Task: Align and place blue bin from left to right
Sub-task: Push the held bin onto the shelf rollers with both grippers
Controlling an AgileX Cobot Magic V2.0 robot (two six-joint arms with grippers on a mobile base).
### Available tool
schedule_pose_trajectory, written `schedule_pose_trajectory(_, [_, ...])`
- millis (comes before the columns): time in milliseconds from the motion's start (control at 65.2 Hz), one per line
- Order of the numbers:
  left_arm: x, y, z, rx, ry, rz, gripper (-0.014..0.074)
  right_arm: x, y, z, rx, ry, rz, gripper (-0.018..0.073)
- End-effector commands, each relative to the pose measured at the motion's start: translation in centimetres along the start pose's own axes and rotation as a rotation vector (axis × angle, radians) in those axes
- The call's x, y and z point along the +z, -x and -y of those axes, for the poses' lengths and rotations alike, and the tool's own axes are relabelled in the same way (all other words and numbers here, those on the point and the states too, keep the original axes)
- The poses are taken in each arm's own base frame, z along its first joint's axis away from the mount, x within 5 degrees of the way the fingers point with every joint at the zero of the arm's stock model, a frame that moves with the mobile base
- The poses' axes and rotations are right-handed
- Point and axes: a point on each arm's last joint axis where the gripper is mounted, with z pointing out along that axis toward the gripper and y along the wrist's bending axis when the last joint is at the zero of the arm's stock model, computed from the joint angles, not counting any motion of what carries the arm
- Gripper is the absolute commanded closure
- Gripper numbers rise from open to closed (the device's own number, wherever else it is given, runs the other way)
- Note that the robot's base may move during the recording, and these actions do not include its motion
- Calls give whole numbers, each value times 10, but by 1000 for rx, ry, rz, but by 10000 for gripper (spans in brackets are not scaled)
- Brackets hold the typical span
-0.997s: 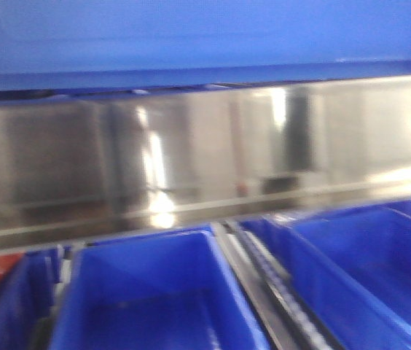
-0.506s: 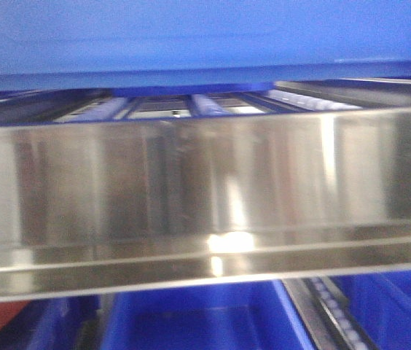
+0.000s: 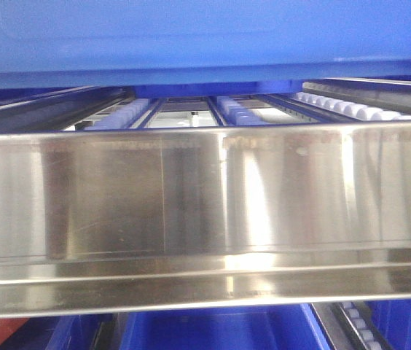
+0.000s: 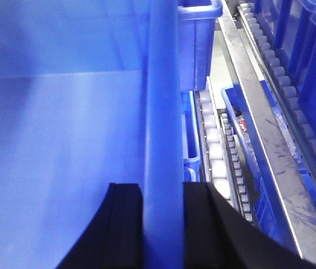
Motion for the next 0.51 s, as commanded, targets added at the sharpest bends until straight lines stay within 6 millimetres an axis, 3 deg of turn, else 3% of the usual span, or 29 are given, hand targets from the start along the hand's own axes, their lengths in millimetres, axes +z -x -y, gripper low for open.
schedule_pose_trajectory(0, [-5,10,7,6,-88,99,707,-9,16,-12,-13,157,167,629])
schedule_pose_trajectory(491, [-5,10,7,6,-88,99,707,-9,16,-12,-13,157,167,629])
